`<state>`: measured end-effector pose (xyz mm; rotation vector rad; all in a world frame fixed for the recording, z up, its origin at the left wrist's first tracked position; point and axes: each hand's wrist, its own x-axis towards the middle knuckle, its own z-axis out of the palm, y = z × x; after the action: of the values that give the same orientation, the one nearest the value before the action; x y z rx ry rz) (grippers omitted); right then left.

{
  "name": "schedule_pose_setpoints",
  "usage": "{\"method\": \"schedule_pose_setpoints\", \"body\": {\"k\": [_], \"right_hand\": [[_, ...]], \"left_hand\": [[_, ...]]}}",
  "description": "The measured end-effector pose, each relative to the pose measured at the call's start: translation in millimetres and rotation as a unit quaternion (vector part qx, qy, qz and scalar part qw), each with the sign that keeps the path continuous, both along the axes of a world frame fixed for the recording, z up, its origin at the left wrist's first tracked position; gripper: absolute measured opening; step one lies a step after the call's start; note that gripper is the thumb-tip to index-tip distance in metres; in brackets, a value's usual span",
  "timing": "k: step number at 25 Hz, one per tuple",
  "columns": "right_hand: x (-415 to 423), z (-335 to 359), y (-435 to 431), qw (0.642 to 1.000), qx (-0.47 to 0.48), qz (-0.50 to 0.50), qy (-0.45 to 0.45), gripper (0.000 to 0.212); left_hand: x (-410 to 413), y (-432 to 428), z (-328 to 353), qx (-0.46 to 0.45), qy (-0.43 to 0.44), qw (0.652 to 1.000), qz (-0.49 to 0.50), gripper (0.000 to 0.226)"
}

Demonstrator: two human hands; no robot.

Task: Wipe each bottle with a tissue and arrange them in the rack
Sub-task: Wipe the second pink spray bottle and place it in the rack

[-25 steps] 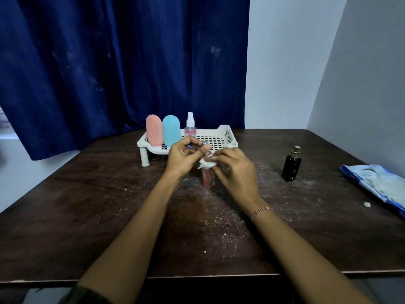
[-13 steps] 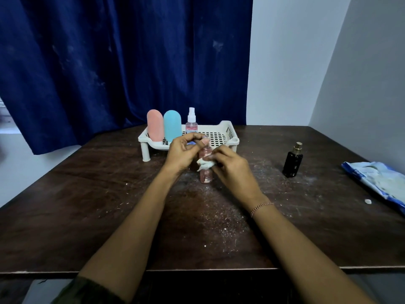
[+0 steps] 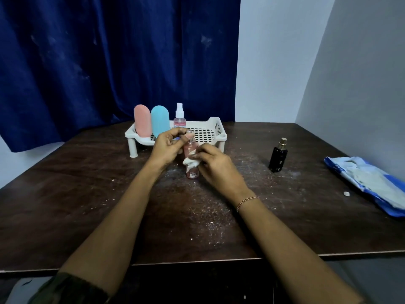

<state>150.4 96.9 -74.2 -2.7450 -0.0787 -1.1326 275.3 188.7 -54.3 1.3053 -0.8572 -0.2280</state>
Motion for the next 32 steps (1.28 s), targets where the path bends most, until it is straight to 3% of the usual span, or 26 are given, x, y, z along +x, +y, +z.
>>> {"method": "schedule_pose_setpoints", "body": {"k": [4, 10, 15, 21, 26, 32], "right_hand": [[2.6, 0.9, 0.0, 0.998, 0.027, -0.007, -0.056, 0.027], [0.6, -2.1, -4.3, 0.999, 0.033, 0.026, 0.019, 0.024], [6.1, -2.1, -4.0, 0.995, 0.077, 0.014, -0.058, 0.026], [3.4, -4.1, -3.5, 0.999, 0.042, 0.022, 0.014, 0.025], [7.3, -2.5, -3.6, 0.996, 0.069, 0.010, -0.057, 0.028], [6.2, -6.7, -7.1, 0.994, 0.041, 0.050, 0.086, 0.021]], "left_hand": [[0.8, -2.1, -1.7, 0.022, -0.025, 0.999, -0.023, 0.009], [6.2, -0.3, -2.7, 0.022, 0.009, 0.999, -0.047, 0.014], [1.8, -4.9, -4.5, 0.025, -0.016, 0.998, -0.049, 0.018], [5.5, -4.1, -6.0, 0.018, 0.001, 0.998, -0.065, 0.022], [4.4, -5.2, -6.0, 0.017, -0.017, 0.998, -0.053, 0.019], [7.7, -3.1, -6.2, 0.022, 0.027, 0.999, -0.008, 0.025]]}}
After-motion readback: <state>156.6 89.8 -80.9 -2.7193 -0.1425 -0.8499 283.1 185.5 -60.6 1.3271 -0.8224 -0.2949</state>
